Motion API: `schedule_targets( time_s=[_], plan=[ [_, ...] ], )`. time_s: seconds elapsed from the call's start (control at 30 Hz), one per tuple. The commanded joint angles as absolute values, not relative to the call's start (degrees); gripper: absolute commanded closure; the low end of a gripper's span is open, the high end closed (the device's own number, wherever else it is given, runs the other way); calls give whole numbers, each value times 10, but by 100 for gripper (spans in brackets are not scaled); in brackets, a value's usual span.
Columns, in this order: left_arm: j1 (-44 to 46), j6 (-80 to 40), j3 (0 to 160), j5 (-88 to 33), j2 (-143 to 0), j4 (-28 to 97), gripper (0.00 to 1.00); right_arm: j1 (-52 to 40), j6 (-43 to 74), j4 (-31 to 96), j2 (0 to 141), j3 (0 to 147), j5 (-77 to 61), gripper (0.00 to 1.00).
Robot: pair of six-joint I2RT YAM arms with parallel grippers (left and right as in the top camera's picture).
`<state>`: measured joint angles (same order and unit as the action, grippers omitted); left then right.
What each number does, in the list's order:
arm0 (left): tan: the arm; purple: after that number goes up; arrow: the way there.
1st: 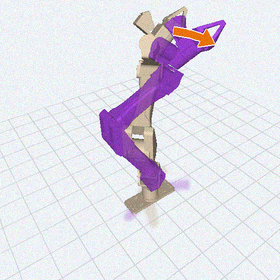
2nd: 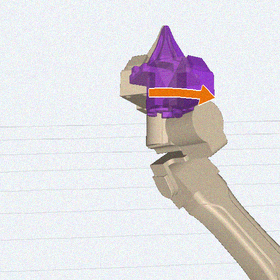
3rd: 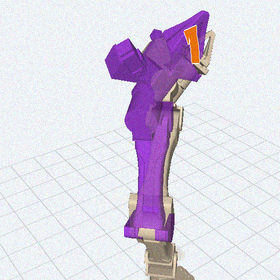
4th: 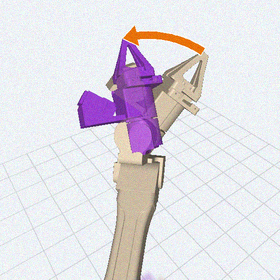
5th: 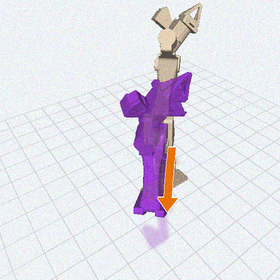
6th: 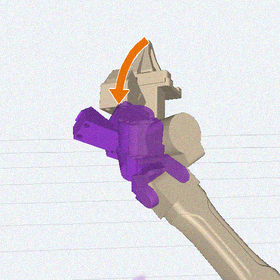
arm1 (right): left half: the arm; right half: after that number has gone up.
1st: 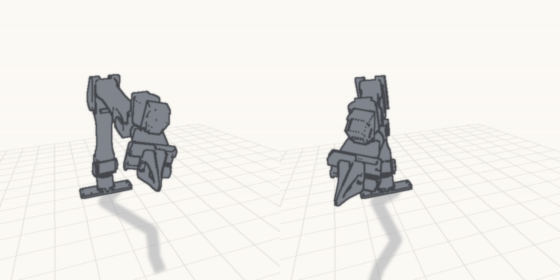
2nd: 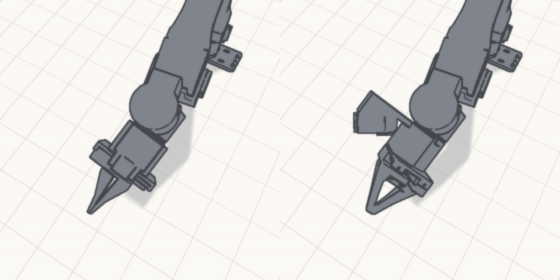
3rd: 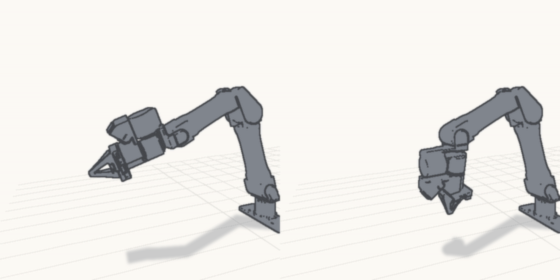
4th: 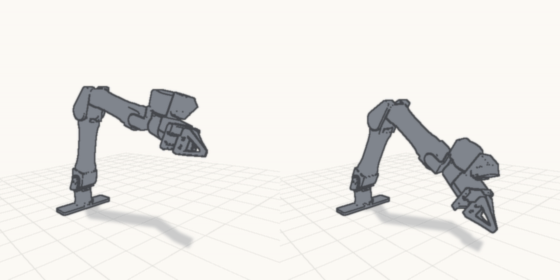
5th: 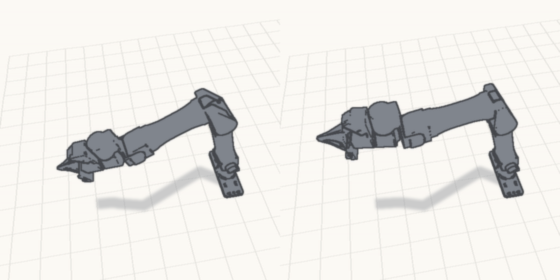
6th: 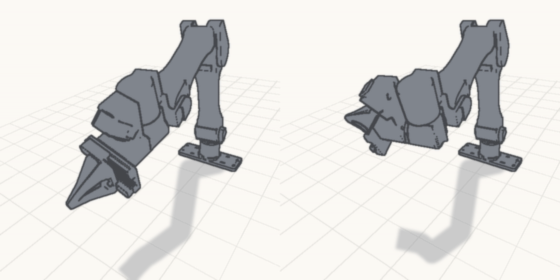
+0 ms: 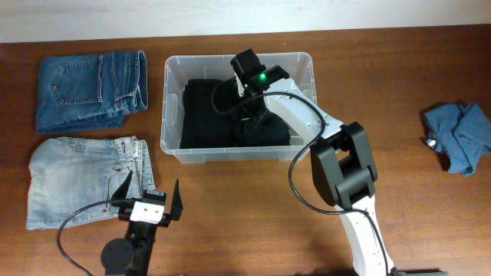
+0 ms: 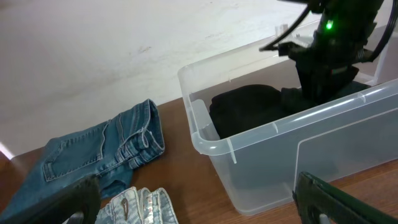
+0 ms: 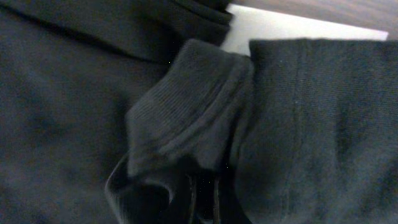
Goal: Pack container
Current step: 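Release the garment and press it flat in the bin's right side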
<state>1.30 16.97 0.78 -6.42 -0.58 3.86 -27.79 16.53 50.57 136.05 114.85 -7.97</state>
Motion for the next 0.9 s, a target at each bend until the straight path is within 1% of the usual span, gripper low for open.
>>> schedule_targets(
  time_s=[0.0,0.3,0.47,0.57,0.6,0.67,0.7,0.77,0.87],
  plan=[
    [10,175,5,-62,-3,40,1,-275,170,505,1374,1144,-25,95],
    [10,175,5,-62,-3,40,1,-269,170,470,1373,1144,-23,94],
    [10,175,5,-62,-3,40,1,-267,170,471,1369,1145,-23,94],
    [10,175,5,-62,-3,40,1,-263,170,477,1348,1152,-23,89],
    [10,175,5,-62,-3,40,1,-262,170,484,1339,1160,-22,89],
    [10,175,5,-62,-3,40,1,-258,170,511,1315,1183,-3,86],
    [10,175,5,-62,-3,40,1,-255,170,547,1302,1203,23,85],
    [10,175,5,-62,-3,40,1,-248,167,609,1295,1222,35,85],
    [10,175,5,-62,-3,40,1,-240,165,665,1298,1220,35,86]
  ],
)
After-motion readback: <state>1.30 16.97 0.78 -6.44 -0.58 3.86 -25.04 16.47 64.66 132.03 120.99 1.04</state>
